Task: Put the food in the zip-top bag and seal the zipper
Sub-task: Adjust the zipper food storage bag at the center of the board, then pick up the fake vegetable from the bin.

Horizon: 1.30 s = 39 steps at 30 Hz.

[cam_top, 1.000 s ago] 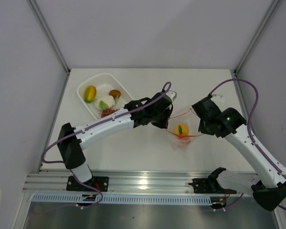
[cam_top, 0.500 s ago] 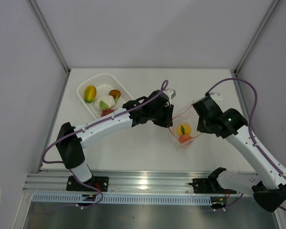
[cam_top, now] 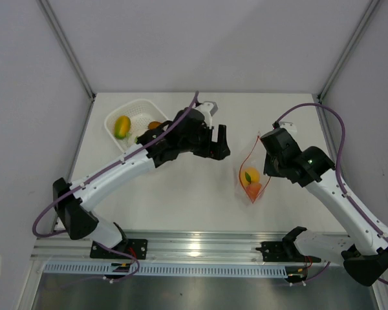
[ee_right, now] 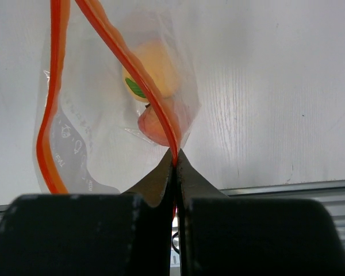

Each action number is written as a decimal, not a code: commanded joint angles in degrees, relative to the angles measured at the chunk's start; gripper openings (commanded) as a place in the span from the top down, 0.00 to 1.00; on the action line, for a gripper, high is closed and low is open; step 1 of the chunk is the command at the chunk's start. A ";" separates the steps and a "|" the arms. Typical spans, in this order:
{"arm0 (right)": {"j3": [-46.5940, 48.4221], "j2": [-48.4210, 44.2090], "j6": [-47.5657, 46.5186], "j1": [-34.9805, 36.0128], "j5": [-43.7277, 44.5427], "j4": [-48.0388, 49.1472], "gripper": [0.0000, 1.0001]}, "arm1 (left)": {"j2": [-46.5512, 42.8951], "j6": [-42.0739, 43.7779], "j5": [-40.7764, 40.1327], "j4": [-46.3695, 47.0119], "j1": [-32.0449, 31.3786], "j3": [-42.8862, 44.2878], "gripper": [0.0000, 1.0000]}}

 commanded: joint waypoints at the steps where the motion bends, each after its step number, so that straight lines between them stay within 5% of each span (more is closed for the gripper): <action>1: 0.25 0.15 -1.10 0.31 -0.26 2.58 1.00 | -5.12 0.49 -4.13 -1.86 4.37 0.74 0.05; 10: -0.89 0.32 -1.45 0.40 -1.05 3.98 1.00 | -6.89 -1.52 -13.17 -6.60 20.80 -1.64 0.01; 17: -1.42 1.02 -1.80 0.58 -1.84 5.12 1.00 | -0.74 -11.53 -7.57 -7.84 35.47 -4.27 0.00; 34: -3.53 1.46 -2.41 0.75 -1.84 6.80 1.00 | -0.65 -42.02 -8.62 -4.67 44.89 -14.30 0.01; 39: -3.44 1.55 -2.76 0.75 -2.10 7.32 1.00 | -0.12 -44.33 -8.44 -0.56 46.48 -17.46 0.00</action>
